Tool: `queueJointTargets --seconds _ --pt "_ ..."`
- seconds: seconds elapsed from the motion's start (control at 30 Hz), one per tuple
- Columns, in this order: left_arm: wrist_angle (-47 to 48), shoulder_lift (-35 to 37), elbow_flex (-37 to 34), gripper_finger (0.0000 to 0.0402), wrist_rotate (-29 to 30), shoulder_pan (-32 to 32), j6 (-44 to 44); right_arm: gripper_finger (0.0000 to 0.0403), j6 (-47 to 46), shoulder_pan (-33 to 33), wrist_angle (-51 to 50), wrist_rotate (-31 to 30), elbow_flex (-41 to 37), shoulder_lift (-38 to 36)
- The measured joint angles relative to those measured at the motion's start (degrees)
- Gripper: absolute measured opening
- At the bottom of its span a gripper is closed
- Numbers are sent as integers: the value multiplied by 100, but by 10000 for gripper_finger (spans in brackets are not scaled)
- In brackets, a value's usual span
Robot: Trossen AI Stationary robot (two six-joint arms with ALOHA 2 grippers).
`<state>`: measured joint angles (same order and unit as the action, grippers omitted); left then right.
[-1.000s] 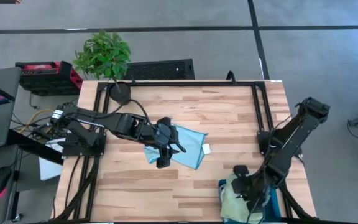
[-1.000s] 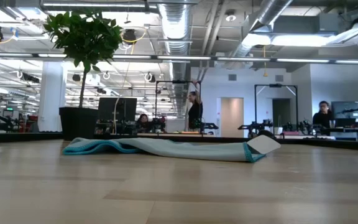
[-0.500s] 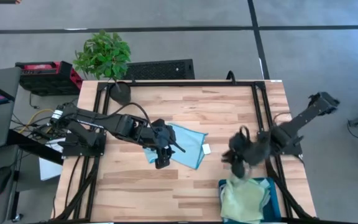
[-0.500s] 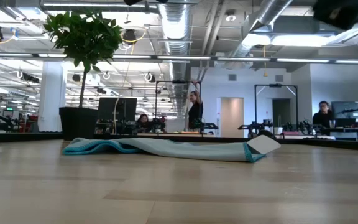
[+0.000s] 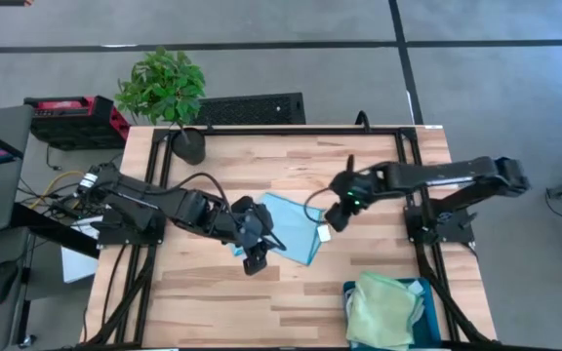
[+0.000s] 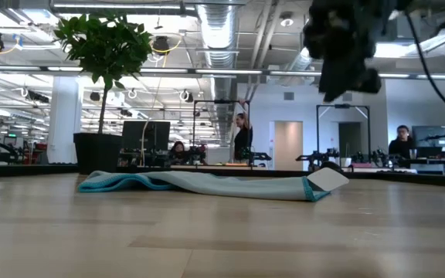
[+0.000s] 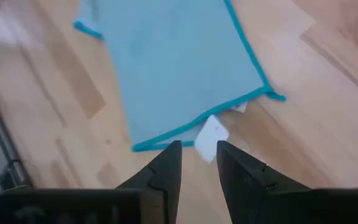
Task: Fold microfiber towels
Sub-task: Fold the blue microfiber towel
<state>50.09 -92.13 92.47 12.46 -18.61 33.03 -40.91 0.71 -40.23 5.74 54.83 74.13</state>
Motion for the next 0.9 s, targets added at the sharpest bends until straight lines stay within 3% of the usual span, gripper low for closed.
queueJointTargets --seconds 0.33,0.9 --pt "-51 1 0 167 239 -107 475 125 1128 872 38 109 -4 1341" --pt "-112 0 0 167 329 -107 563 125 1938 835 855 -189 -2 2332"
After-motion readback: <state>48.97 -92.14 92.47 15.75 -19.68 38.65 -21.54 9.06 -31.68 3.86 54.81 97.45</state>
